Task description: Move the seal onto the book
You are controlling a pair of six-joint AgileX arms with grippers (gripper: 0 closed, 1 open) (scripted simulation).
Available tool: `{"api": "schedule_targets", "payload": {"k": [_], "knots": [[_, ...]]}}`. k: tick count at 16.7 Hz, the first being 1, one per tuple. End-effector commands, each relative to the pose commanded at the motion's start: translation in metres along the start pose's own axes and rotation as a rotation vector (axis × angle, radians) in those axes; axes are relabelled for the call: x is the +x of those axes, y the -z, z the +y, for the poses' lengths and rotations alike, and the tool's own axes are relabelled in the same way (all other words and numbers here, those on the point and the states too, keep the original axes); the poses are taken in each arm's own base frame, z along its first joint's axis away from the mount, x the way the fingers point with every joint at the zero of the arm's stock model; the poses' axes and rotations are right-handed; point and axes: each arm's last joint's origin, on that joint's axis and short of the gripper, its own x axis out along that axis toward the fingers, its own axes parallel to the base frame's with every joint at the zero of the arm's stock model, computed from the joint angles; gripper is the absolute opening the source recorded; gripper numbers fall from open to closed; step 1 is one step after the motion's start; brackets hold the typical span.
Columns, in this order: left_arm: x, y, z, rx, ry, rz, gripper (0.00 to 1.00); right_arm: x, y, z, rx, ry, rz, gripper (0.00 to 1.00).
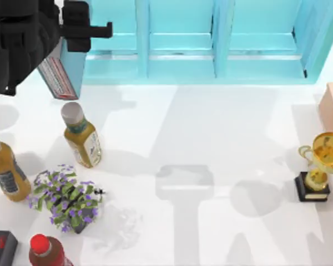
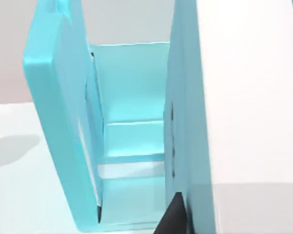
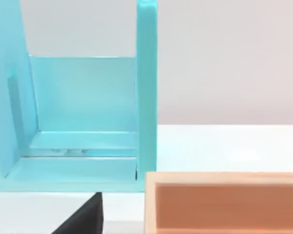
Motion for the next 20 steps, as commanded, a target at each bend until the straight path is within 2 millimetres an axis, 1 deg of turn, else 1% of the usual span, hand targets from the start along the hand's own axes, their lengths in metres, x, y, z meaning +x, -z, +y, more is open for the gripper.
{"api": "schedule_targets", "payload": {"k": [2,4,9,12,14,17,20], "knots": [[-0.020,-0.003,0.005,-0.013,-0.017,-0.010,0.00,0.000,0.000,0.000,0.000,0.000,0.000,1.00],[-0.029,-0.004,0.007,-0.021,-0.027,-0.016,0.00,0.000,0.000,0.000,0.000,0.000,0.000,1.00],[-0.027,-0.004,0.008,-0.019,-0.031,-0.012,0.00,0.000,0.000,0.000,0.000,0.000,0.000,1.00],[-0.028,-0.007,0.004,-0.095,-0.056,-0.068,0.00,0.000,0.000,0.000,0.000,0.000,0.000,1.00],[-0.027,-0.009,-0.002,-0.209,-0.079,-0.139,0.00,0.000,0.000,0.000,0.000,0.000,0.000,1.00],[-0.025,-0.007,-0.019,-0.468,-0.087,-0.264,0.00,0.000,0.000,0.000,0.000,0.000,0.000,1.00],[-0.020,0.006,-0.045,-0.789,-0.048,-0.351,0.00,0.000,0.000,0.000,0.000,0.000,0.000,1.00]]}}
